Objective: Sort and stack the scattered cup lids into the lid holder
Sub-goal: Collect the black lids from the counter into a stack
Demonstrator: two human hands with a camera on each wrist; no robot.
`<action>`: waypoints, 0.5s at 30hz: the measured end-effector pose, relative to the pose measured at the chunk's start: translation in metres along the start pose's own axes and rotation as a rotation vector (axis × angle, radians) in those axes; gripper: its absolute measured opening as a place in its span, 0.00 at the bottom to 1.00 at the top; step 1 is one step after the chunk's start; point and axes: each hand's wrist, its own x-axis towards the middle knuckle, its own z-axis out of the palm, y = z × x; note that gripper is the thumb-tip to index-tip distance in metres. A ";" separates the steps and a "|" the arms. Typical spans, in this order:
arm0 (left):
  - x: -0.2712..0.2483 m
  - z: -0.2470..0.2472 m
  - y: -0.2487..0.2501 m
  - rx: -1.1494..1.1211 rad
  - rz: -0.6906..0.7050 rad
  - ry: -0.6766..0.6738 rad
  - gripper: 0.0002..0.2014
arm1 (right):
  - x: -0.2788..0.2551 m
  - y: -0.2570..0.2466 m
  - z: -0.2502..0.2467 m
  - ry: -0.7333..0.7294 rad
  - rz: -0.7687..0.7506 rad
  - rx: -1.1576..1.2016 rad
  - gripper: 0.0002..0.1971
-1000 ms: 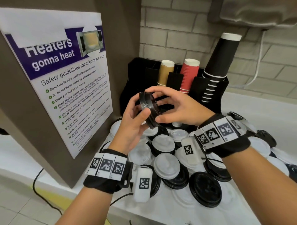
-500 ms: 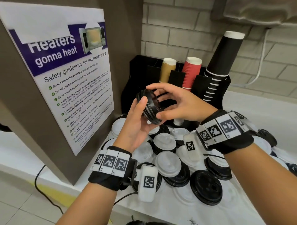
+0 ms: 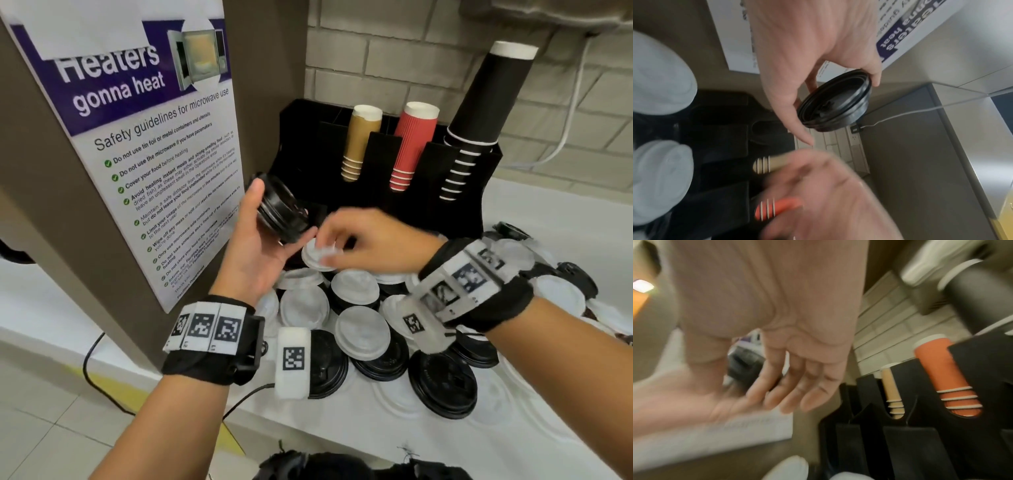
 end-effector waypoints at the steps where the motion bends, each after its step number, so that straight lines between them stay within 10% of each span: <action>1: 0.000 -0.001 0.004 -0.011 0.002 0.008 0.34 | -0.003 -0.001 0.014 -0.181 -0.003 -0.122 0.17; 5: 0.002 -0.001 0.015 -0.024 -0.018 0.042 0.28 | -0.012 -0.012 0.071 -0.653 -0.109 -0.520 0.36; 15: -0.003 0.001 0.014 -0.054 -0.057 0.017 0.31 | -0.010 -0.012 0.098 -0.700 -0.121 -0.682 0.31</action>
